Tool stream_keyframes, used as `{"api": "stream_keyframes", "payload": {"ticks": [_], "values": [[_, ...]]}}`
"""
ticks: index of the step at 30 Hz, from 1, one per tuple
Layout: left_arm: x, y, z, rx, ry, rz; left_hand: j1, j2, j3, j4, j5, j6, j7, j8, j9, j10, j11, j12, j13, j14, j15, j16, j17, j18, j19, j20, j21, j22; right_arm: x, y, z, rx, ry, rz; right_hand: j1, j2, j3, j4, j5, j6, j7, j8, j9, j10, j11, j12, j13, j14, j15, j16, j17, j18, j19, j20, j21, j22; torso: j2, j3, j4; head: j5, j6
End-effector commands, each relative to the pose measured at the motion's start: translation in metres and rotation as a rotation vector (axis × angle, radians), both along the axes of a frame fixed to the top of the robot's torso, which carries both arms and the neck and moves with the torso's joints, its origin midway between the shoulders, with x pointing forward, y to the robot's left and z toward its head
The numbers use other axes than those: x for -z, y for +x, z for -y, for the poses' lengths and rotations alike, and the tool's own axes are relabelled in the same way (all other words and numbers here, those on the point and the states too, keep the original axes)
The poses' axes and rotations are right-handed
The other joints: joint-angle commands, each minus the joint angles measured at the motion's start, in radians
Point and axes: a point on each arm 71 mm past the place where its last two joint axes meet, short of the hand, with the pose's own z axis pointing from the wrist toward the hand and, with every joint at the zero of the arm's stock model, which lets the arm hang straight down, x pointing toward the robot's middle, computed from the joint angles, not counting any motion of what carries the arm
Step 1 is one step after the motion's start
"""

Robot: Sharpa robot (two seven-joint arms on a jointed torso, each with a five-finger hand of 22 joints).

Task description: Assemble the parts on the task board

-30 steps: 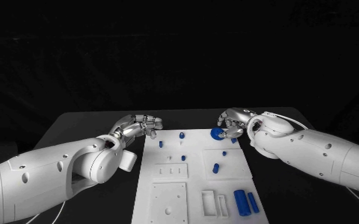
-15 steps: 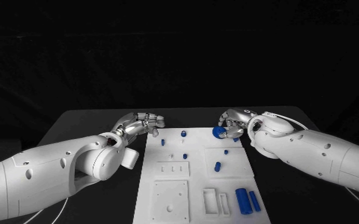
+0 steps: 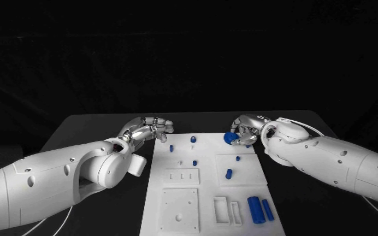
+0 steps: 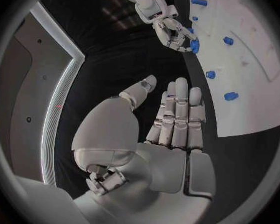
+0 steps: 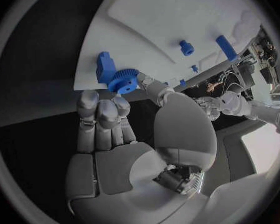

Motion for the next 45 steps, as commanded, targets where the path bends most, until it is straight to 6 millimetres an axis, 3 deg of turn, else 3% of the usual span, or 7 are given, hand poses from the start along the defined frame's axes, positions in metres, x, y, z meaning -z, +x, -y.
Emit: {"api": "stream_keyframes", "payload": {"ticks": [1, 12, 15, 17, 26, 45], "values": [[-0.0014, -0.0005, 0.0015, 0.008, -0.004, 0.011, -0.011, -0.002, 0.001, -0.004, -0.004, -0.005, 0.002, -0.004, 0.001, 0.003, 0.004, -0.006, 0.001, -0.008, 0.002, 0.004, -0.001, 0.02, -0.008, -0.006, 0.004, -0.002, 0.0081, -0.0016, -0.0013, -0.016, -0.021, -0.046, 0.001, 0.012, 0.003, 0.006, 0.008, 0.005, 0.005, -0.001, 0.0, -0.008, 0.001, -0.006, -0.001, -0.005, 0.005, -0.001, 0.002, 0.063, 0.007, -0.018, 0.006, 0.018, -0.001, 0.0004, -0.0007, 0.0, -0.001], [-0.0014, -0.0007, 0.0012, 0.008, -0.004, 0.01, -0.012, -0.001, 0.001, -0.003, -0.004, -0.006, 0.003, -0.004, 0.001, 0.003, 0.004, -0.006, 0.001, -0.009, 0.002, 0.004, -0.001, 0.02, -0.008, -0.006, 0.005, -0.002, 0.0106, -0.0019, -0.0018, -0.019, -0.03, -0.047, 0.012, 0.023, 0.016, 0.009, 0.007, 0.013, 0.004, 0.003, 0.002, -0.009, 0.0, -0.005, -0.002, -0.004, 0.004, -0.004, 0.006, 0.063, 0.004, -0.018, 0.008, 0.017, 0.0, 0.0002, -0.0002, 0.001, -0.003], [-0.0014, -0.0008, 0.0017, 0.009, -0.004, 0.011, -0.013, -0.001, 0.001, -0.003, -0.004, -0.006, 0.003, -0.004, 0.002, 0.003, 0.004, -0.006, 0.001, -0.009, 0.002, 0.004, -0.001, 0.02, -0.008, -0.006, 0.005, -0.002, 0.0125, -0.0023, -0.0029, -0.026, -0.047, -0.051, 0.027, 0.033, 0.045, 0.013, -0.049, 0.043, -0.001, 0.018, 0.009, -0.009, -0.005, -0.006, -0.004, -0.004, 0.0, -0.009, 0.011, 0.063, 0.0, -0.017, 0.011, 0.016, 0.0, 0.0002, -0.0002, 0.001, -0.003], [-0.0015, -0.0011, 0.0023, 0.01, -0.005, 0.01, -0.014, -0.001, 0.002, -0.003, -0.004, -0.006, 0.003, -0.004, 0.002, 0.003, 0.004, -0.006, 0.001, -0.009, 0.002, 0.005, -0.002, 0.02, -0.008, -0.006, 0.005, -0.002, 0.0139, -0.0027, -0.0034, -0.029, -0.05, -0.054, 0.029, 0.038, 0.06, 0.019, -0.061, 0.064, -0.008, 0.028, 0.012, -0.008, -0.011, -0.007, -0.006, -0.003, -0.006, -0.012, 0.013, 0.063, -0.002, -0.015, 0.013, 0.016, 0.0, 0.0, -0.0002, 0.0, -0.004], [-0.0014, -0.001, 0.0015, 0.008, -0.004, 0.01, -0.014, -0.001, 0.002, -0.003, -0.004, -0.006, 0.003, -0.004, 0.002, 0.003, 0.004, -0.007, 0.001, -0.009, 0.002, 0.005, -0.002, 0.02, -0.008, -0.006, 0.005, -0.003, 0.0153, -0.0033, -0.0044, -0.035, -0.062, -0.045, 0.031, 0.051, 0.09, 0.025, -0.064, 0.108, -0.023, 0.048, 0.02, -0.005, -0.025, -0.01, -0.01, -0.001, -0.019, -0.019, 0.02, 0.063, -0.006, -0.012, 0.019, 0.015, -0.001, 0.0006, -0.0004, 0.0, -0.005], [-0.0013, -0.0008, 0.001, 0.004, -0.002, 0.008, -0.015, -0.002, 0.003, -0.005, -0.003, -0.007, 0.003, -0.004, 0.002, 0.003, 0.004, -0.007, 0.001, -0.009, 0.002, 0.005, -0.002, 0.021, -0.009, -0.006, 0.006, -0.003, 0.0174, -0.0027, -0.0009, -0.026, -0.057, -0.073, 0.024, 0.061, 0.117, 0.037, -0.066, 0.118, -0.028, 0.049, 0.022, -0.006, -0.03, -0.014, -0.014, 0.0, -0.024, -0.027, 0.025, 0.063, -0.01, -0.01, 0.021, 0.013, 0.0, 0.0013, -0.0007, -0.002, -0.006]]}}
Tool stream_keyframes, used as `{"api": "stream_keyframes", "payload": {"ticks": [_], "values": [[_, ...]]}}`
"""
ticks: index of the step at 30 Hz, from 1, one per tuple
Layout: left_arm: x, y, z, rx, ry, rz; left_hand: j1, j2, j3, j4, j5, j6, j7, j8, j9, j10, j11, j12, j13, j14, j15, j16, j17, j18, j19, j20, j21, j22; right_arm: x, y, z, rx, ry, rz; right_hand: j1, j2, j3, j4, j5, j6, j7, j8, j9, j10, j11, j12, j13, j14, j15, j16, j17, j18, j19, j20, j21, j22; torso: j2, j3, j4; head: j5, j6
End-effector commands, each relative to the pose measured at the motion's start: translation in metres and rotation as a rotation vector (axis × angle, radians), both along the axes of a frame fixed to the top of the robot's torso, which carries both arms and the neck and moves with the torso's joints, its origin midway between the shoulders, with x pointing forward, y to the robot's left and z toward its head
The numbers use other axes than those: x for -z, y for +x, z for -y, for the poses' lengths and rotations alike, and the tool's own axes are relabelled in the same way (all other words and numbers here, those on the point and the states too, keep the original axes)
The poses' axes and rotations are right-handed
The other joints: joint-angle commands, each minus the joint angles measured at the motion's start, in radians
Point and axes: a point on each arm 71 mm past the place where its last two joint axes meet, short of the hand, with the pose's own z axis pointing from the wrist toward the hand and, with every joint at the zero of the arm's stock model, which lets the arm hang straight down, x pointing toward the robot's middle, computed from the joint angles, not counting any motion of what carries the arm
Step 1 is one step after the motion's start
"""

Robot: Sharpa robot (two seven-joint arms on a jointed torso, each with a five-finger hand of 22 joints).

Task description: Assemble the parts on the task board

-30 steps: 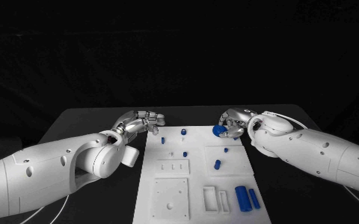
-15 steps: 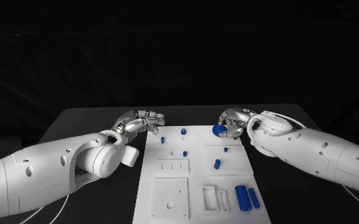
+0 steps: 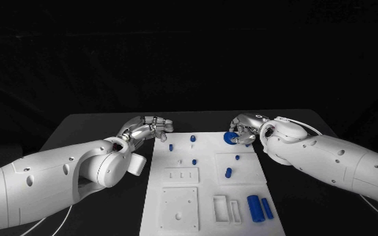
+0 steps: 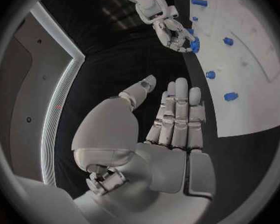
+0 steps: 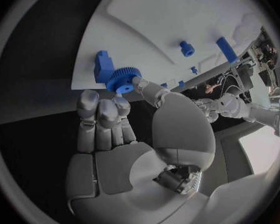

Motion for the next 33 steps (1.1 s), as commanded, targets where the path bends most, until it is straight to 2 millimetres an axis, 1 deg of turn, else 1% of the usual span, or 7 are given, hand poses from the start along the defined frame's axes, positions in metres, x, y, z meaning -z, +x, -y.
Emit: {"api": "stream_keyframes", "payload": {"ticks": [1, 11, 18, 21, 27, 29, 33], "values": [[-0.001, 0.0, 0.001, 0.004, -0.002, 0.01, -0.011, 0.002, 0.004, -0.005, -0.003, -0.007, 0.003, -0.004, 0.001, 0.003, 0.004, -0.007, 0.001, -0.006, -0.001, 0.005, -0.002, 0.014, -0.006, -0.01, 0.006, -0.002, 0.016, -0.003, 0.002, -0.005, -0.042, -0.082, -0.012, -0.007, 0.006, 0.003, 0.002, 0.075, 0.011, -0.006, 0.0, -0.003, -0.005, -0.007, -0.002, -0.002, -0.004, -0.007, 0.002, 0.069, -0.006, 0.0, 0.003, 0.013, 0.0, 0.0005, -0.0001, -0.001, 0.0], [-0.001, 0.0, 0.001, 0.003, -0.002, 0.009, -0.011, 0.002, 0.004, -0.006, -0.003, -0.007, 0.003, -0.005, 0.001, 0.002, 0.005, -0.007, 0.001, -0.006, -0.001, 0.005, -0.002, 0.014, -0.006, -0.01, 0.007, -0.002, 0.014, -0.003, 0.001, -0.012, -0.058, -0.059, -0.009, -0.007, 0.013, 0.001, 0.002, 0.075, 0.012, -0.007, 0.0, -0.004, -0.004, -0.008, -0.002, -0.002, -0.003, -0.009, 0.003, 0.069, -0.007, 0.0, 0.004, 0.013, 0.0, 0.0, 0.0004, -0.002, 0.0], [-0.001, 0.0, 0.001, 0.003, -0.001, 0.009, -0.011, 0.001, 0.005, -0.007, -0.003, -0.008, 0.003, -0.005, 0.001, 0.002, 0.005, -0.007, 0.001, -0.007, -0.001, 0.005, -0.002, 0.014, -0.006, -0.01, 0.007, -0.002, 0.01, -0.005, -0.003, -0.046, -0.12, 0.031, -0.002, -0.014, 0.019, -0.008, 0.003, 0.078, 0.012, -0.006, 0.0, -0.003, -0.004, -0.007, -0.003, -0.001, -0.003, -0.011, 0.006, 0.069, -0.008, 0.0, 0.005, 0.013, 0.0, -0.0004, 0.0009, -0.002, 0.002], [-0.001, 0.0, 0.0, 0.0, -0.001, 0.009, -0.011, 0.001, 0.005, -0.007, -0.003, -0.008, 0.003, -0.005, 0.001, 0.002, 0.005, -0.007, 0.001, -0.007, -0.001, 0.005, -0.003, 0.014, -0.007, -0.01, 0.007, -0.002, 0.007, -0.005, -0.004, -0.045, -0.11, 0.064, -0.002, -0.016, 0.023, -0.008, 0.005, 0.083, 0.011, -0.004, 0.001, -0.002, -0.005, -0.007, -0.003, 0.0, -0.003, -0.011, 0.007, 0.069, -0.007, 0.0, 0.006, 0.013, 0.0, -0.0002, 0.001, -0.003, 0.003], [-0.003, -0.001, 0.002, 0.014, 0.03, 0.04, -0.011, 0.003, 0.006, -0.007, -0.003, -0.008, 0.003, -0.005, 0.002, 0.002, 0.005, -0.007, 0.001, -0.007, -0.001, 0.006, -0.003, 0.014, -0.007, -0.01, 0.008, -0.003, 0.003, -0.007, -0.007, -0.059, -0.133, 0.133, -0.008, -0.025, 0.033, -0.008, 0.032, 0.101, 0.005, 0.002, 0.004, 0.002, -0.01, -0.006, -0.004, 0.004, -0.008, -0.013, 0.012, 0.069, -0.005, 0.001, 0.01, 0.013, 0.0, -0.0008, 0.0005, -0.002, 0.005], [-0.003, -0.001, 0.002, 0.012, 0.03, 0.041, -0.011, 0.003, 0.006, -0.007, -0.003, -0.008, 0.003, -0.005, 0.002, 0.002, 0.005, -0.007, 0.001, -0.007, -0.001, 0.006, -0.003, 0.014, -0.007, -0.01, 0.008, -0.003, 0.001, -0.008, -0.009, -0.07, -0.148, 0.164, -0.008, -0.028, 0.036, -0.009, 0.039, 0.103, 0.005, 0.002, 0.004, 0.004, -0.011, -0.006, -0.004, 0.004, -0.009, -0.014, 0.013, 0.069, -0.004, 0.001, 0.011, 0.013, 0.0, -0.0009, 0.0005, -0.002, 0.009], [-0.003, -0.001, 0.0, 0.002, 0.033, 0.042, -0.011, 0.003, 0.006, -0.007, -0.003, -0.008, 0.003, -0.006, 0.002, 0.002, 0.005, -0.007, 0.001, -0.007, -0.001, 0.006, -0.003, 0.014, -0.007, -0.01, 0.008, -0.003, -0.004, -0.014, -0.016, -0.088, -0.154, 0.218, -0.002, -0.035, 0.042, -0.014, 0.038, 0.109, 0.003, 0.003, 0.005, 0.006, -0.012, -0.006, -0.005, 0.006, -0.01, -0.015, 0.015, 0.069, -0.002, 0.0, 0.013, 0.013, -0.001, -0.0004, -0.0002, -0.001, 0.006]]}}
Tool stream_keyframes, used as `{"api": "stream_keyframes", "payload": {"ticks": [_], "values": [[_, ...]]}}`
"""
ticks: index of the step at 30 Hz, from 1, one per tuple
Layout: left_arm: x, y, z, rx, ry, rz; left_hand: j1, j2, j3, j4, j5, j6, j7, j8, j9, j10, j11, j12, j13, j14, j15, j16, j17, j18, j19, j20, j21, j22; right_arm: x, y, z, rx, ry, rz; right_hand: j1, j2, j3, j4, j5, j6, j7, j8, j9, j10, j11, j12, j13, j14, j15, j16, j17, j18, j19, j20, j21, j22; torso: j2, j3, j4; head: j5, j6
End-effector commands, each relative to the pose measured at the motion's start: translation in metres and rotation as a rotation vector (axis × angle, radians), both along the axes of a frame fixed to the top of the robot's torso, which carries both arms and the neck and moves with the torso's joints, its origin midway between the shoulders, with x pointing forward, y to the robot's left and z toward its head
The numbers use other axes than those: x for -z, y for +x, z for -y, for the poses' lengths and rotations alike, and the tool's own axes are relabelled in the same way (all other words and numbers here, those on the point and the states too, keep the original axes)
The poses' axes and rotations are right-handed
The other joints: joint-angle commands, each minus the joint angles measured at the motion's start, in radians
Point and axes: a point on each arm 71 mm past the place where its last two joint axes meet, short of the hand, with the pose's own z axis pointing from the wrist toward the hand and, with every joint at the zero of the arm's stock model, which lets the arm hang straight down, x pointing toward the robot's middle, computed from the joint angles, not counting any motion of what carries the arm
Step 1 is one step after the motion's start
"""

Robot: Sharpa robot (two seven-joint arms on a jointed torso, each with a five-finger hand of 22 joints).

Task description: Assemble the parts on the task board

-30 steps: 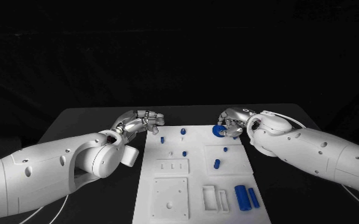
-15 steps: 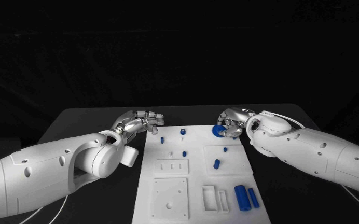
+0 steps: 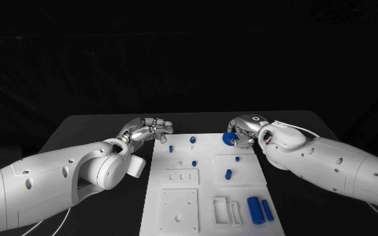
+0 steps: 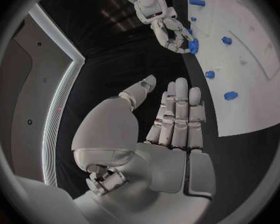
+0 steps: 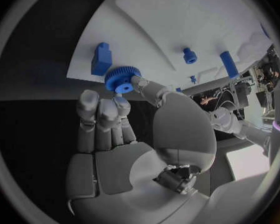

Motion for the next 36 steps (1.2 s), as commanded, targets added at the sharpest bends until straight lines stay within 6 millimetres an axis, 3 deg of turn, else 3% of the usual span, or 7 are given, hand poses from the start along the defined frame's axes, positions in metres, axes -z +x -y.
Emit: {"api": "stream_keyframes", "payload": {"ticks": [1, 10, 21, 30, 36], "values": [[-0.002, 0.0, -0.001, -0.006, 0.013, 0.026, -0.008, -0.001, 0.004, -0.005, -0.003, -0.005, 0.0, -0.006, 0.001, 0.002, 0.005, -0.003, 0.002, -0.007, -0.001, 0.006, -0.001, 0.008, -0.007, -0.01, 0.004, -0.001, -0.005, -0.006, -0.007, -0.025, -0.049, 0.096, 0.002, -0.012, 0.008, 0.0, 0.0, 0.11, 0.003, 0.002, 0.006, 0.0, -0.006, -0.002, -0.001, 0.004, -0.006, -0.004, 0.002, 0.069, 0.001, -0.002, 0.004, 0.013, -0.001, 0.0004, -0.0013, 0.001, -0.001], [-0.002, 0.001, -0.002, -0.015, 0.015, 0.027, -0.008, -0.001, 0.005, -0.005, -0.002, -0.005, 0.0, -0.006, 0.001, 0.002, 0.005, -0.004, 0.002, -0.007, -0.001, 0.006, -0.002, 0.008, -0.007, -0.01, 0.005, -0.001, -0.021, -0.02, -0.038, -0.111, -0.07, 0.196, 0.003, -0.029, 0.026, 0.012, 0.012, 0.121, 0.0, 0.003, 0.007, 0.008, -0.009, -0.003, -0.004, 0.008, -0.008, -0.007, 0.006, 0.069, 0.007, -0.003, 0.011, 0.012, -0.001, 0.0002, 0.0, 0.001, 0.007], [-0.002, 0.001, -0.001, -0.013, 0.015, 0.028, -0.008, 0.0, 0.006, -0.006, -0.002, -0.005, 0.0, -0.006, 0.002, 0.002, 0.005, -0.004, 0.002, -0.008, -0.001, 0.006, -0.002, 0.008, -0.008, -0.01, 0.005, -0.002, -0.027, -0.037, -0.082, -0.216, -0.08, 0.253, 0.005, -0.042, 0.039, 0.025, -0.006, 0.125, -0.001, 0.001, 0.006, 0.013, -0.009, -0.004, -0.006, 0.011, -0.009, -0.009, 0.009, 0.069, 0.01, -0.003, 0.013, 0.011, 0.0, 0.0006, 0.0, 0.009, 0.013], [-0.002, 0.0, 0.001, -0.008, 0.013, 0.027, -0.008, -0.001, 0.007, -0.007, -0.001, -0.005, 0.0, -0.006, 0.002, 0.002, 0.005, -0.004, 0.002, -0.009, -0.001, 0.005, -0.003, 0.008, -0.009, -0.01, 0.006, -0.002, -0.018, -0.045, -0.113, -0.277, -0.092, 0.238, 0.006, -0.045, 0.041, 0.027, -0.012, 0.125, -0.001, 0.0, 0.006, 0.014, -0.009, -0.005, -0.006, 0.011, -0.009, -0.01, 0.01, 0.069, 0.011, -0.003, 0.014, 0.011, 0.001, -0.0016, 0.0029, 0.021, 0.011], [-0.002, -0.001, 0.003, -0.002, 0.011, 0.028, -0.008, 0.0, 0.007, -0.007, -0.001, -0.005, 0.0, -0.006, 0.002, 0.002, 0.005, -0.004, 0.002, -0.009, -0.001, 0.005, -0.003, 0.008, -0.009, -0.01, 0.006, -0.002, -0.01, -0.046, -0.13, -0.305, -0.1, 0.226, 0.006, -0.045, 0.042, 0.028, -0.013, 0.125, -0.001, 0.0, 0.006, 0.014, -0.009, -0.006, -0.006, 0.011, -0.009, -0.01, 0.01, 0.069, 0.011, -0.003, 0.014, 0.011, 0.002, -0.001, 0.002, 0.024, 0.011]]}}
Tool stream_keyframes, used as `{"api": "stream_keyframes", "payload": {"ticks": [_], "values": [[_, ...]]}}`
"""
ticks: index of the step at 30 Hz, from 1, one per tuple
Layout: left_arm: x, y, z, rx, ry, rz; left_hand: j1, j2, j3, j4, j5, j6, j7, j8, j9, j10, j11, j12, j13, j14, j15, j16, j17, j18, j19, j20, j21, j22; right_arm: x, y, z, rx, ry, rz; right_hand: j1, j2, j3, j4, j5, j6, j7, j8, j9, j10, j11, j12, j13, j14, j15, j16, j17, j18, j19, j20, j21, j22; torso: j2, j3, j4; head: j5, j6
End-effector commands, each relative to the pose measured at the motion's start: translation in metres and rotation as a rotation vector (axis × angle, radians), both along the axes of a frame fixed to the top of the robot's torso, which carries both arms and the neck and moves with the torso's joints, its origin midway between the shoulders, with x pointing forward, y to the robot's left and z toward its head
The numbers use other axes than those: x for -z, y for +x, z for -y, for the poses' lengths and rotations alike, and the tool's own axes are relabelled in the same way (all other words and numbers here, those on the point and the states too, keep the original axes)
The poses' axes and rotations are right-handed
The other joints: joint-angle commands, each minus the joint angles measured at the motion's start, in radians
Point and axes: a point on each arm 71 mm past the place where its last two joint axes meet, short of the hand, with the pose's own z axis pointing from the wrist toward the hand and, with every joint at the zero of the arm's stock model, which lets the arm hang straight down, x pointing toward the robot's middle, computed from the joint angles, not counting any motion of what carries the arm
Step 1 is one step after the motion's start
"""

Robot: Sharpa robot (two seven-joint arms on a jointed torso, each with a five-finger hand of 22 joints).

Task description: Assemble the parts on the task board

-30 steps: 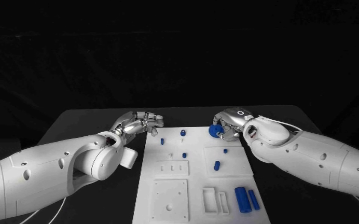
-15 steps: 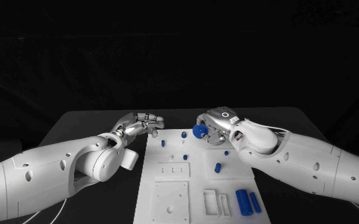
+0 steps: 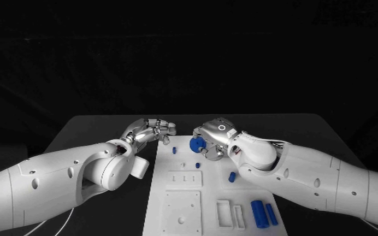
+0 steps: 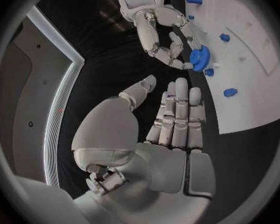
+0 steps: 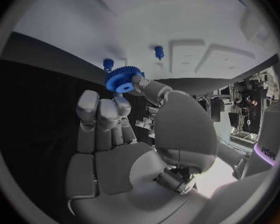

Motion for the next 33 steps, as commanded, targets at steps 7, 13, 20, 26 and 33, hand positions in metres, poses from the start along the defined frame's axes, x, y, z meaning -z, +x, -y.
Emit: {"api": "stream_keyframes", "payload": {"ticks": [7, 13, 20, 26, 33], "values": [[-0.002, -0.001, 0.003, 0.007, -0.003, 0.014, -0.008, 0.0, 0.005, -0.005, -0.001, -0.005, 0.0, -0.006, 0.002, 0.002, 0.005, -0.004, 0.001, -0.009, 0.0, 0.005, -0.001, 0.015, -0.01, -0.01, 0.006, -0.002, 0.01, 0.002, -0.014, -0.009, -0.04, -0.001, 0.003, -0.009, 0.004, 0.0, -0.006, 0.113, 0.009, -0.002, -0.001, 0.004, -0.004, -0.006, -0.002, 0.002, -0.004, -0.007, 0.001, 0.069, 0.003, -0.003, 0.003, 0.011, 0.001, 0.0001, 0.0006, 0.005, -0.004], [-0.002, -0.001, 0.003, 0.007, -0.003, 0.014, -0.008, 0.0, 0.005, -0.005, -0.001, -0.005, 0.0, -0.006, 0.002, 0.002, 0.005, -0.004, 0.002, -0.009, 0.0, 0.005, -0.002, 0.015, -0.01, -0.01, 0.007, -0.002, 0.015, 0.007, -0.016, 0.003, -0.055, -0.011, 0.002, -0.01, 0.004, 0.0, -0.007, 0.112, 0.01, -0.004, -0.001, 0.004, -0.003, -0.007, -0.002, 0.002, -0.003, -0.008, 0.001, 0.069, 0.003, -0.003, 0.003, 0.011, 0.001, 0.0001, 0.0032, 0.004, -0.007], [-0.002, 0.0, 0.004, 0.01, -0.004, 0.014, -0.009, -0.001, 0.005, -0.005, -0.001, -0.005, 0.0, -0.006, 0.002, 0.002, 0.005, -0.004, 0.002, -0.01, 0.0, 0.005, -0.002, 0.015, -0.01, -0.009, 0.007, -0.002, 0.021, 0.01, -0.019, 0.009, -0.067, -0.02, 0.001, -0.011, 0.003, 0.001, -0.006, 0.109, 0.011, -0.006, -0.002, 0.002, -0.002, -0.008, -0.002, 0.002, -0.003, -0.009, 0.001, 0.069, 0.002, -0.002, 0.003, 0.011, 0.002, 0.0001, 0.0035, 0.005, -0.007], [-0.002, 0.0, 0.004, 0.01, -0.004, 0.014, -0.01, -0.001, 0.006, -0.005, -0.001, -0.005, 0.0, -0.006, 0.002, 0.002, 0.005, -0.004, 0.002, -0.01, 0.0, 0.006, -0.002, 0.015, -0.011, -0.009, 0.008, -0.002, 0.024, 0.01, -0.02, 0.008, -0.075, -0.029, -0.001, -0.013, -0.001, 0.0, -0.007, 0.104, 0.013, -0.009, -0.004, 0.0, -0.001, -0.01, -0.003, 0.002, -0.001, -0.012, 0.001, 0.069, 0.001, -0.001, 0.003, 0.01, 0.001, 0.001, 0.0008, 0.009, -0.01], [-0.002, 0.0, 0.004, 0.01, -0.004, 0.013, -0.01, -0.001, 0.006, -0.005, -0.001, -0.006, 0.0, -0.006, 0.003, 0.002, 0.005, -0.004, 0.002, -0.01, 0.0, 0.006, -0.002, 0.015, -0.011, -0.009, 0.008, -0.002, 0.027, 0.011, -0.02, 0.008, -0.079, -0.042, -0.003, -0.014, -0.004, -0.001, -0.009, 0.099, 0.014, -0.013, -0.005, -0.001, 0.001, -0.011, -0.003, 0.002, 0.0, -0.014, 0.001, 0.069, 0.0, -0.001, 0.002, 0.01, 0.001, 0.0017, 0.0003, 0.011, -0.011]]}}
